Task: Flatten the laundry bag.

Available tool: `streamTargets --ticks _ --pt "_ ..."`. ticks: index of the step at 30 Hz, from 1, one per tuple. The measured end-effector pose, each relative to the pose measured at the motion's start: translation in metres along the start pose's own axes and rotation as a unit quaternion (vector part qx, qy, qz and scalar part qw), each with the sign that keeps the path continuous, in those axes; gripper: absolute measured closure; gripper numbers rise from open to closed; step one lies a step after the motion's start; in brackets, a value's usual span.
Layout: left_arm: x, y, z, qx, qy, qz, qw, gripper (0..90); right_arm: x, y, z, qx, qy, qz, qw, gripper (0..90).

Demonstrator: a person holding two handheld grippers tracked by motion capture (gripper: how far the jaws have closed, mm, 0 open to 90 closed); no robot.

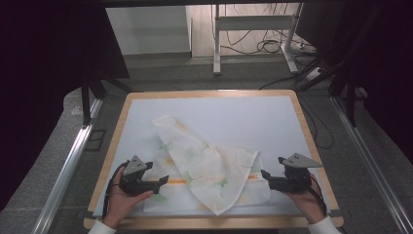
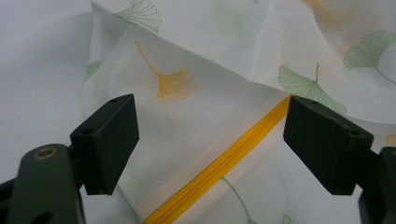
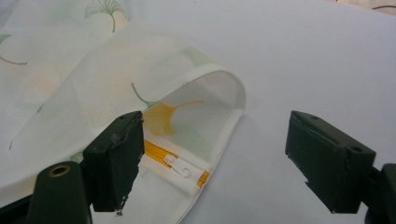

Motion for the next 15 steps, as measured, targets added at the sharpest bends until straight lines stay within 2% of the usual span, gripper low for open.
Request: streamTargets --ticks 3,7,8,10,12,13,14,15 --pt "0.000 0.000 0.000 -0.001 0.000 0.001 1.0000 18.4 -0.002 0.001 0.002 0.000 0.004 -0.003 1.0000 19.9" --pt "0.000 0.000 0.000 0.002 0.005 0.000 1.0000 18.4 -0.006 0.001 0.013 -0.011 0.016 -0.004 0.9998 20.6" --pt "-0.001 0.000 -0.002 0.004 0.004 0.000 1.0000 18.4 -0.009 0.001 0.021 -0.020 0.025 -0.003 0.9995 21.1" --pt "0.000 0.000 -0.002 0.005 0.004 0.001 1.0000 18.4 -0.011 0.001 0.026 -0.025 0.028 -0.003 0.9993 21.7" --pt "-0.001 -0.001 -0.004 0.007 0.002 0.002 1.0000 18.6 -0.017 0.000 0.041 -0.039 0.044 -0.003 0.9983 22.9" --pt "-0.001 -0.001 -0.004 0.007 0.002 0.002 1.0000 18.6 -0.017 0.000 0.041 -0.039 0.044 -0.003 0.9983 22.9" --pt "-0.001 -0.001 -0.005 0.008 0.000 0.003 1.0000 18.6 -0.019 0.000 0.050 -0.047 0.054 0.000 0.9974 23.7" --pt "-0.001 -0.001 -0.005 0.008 0.000 0.003 1.0000 18.6 -0.019 0.000 0.050 -0.047 0.054 0.000 0.9974 23.7"
Point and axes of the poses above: each handheld gripper's, and its own axes: y roughly backward along the jaws, x roughly out of its underside, z roughly to its left, the point moved 8 cm from there along -y, roughly forward along the jaws, and after that the axes turned 13 degrees about -y, right-handed, at the moved point
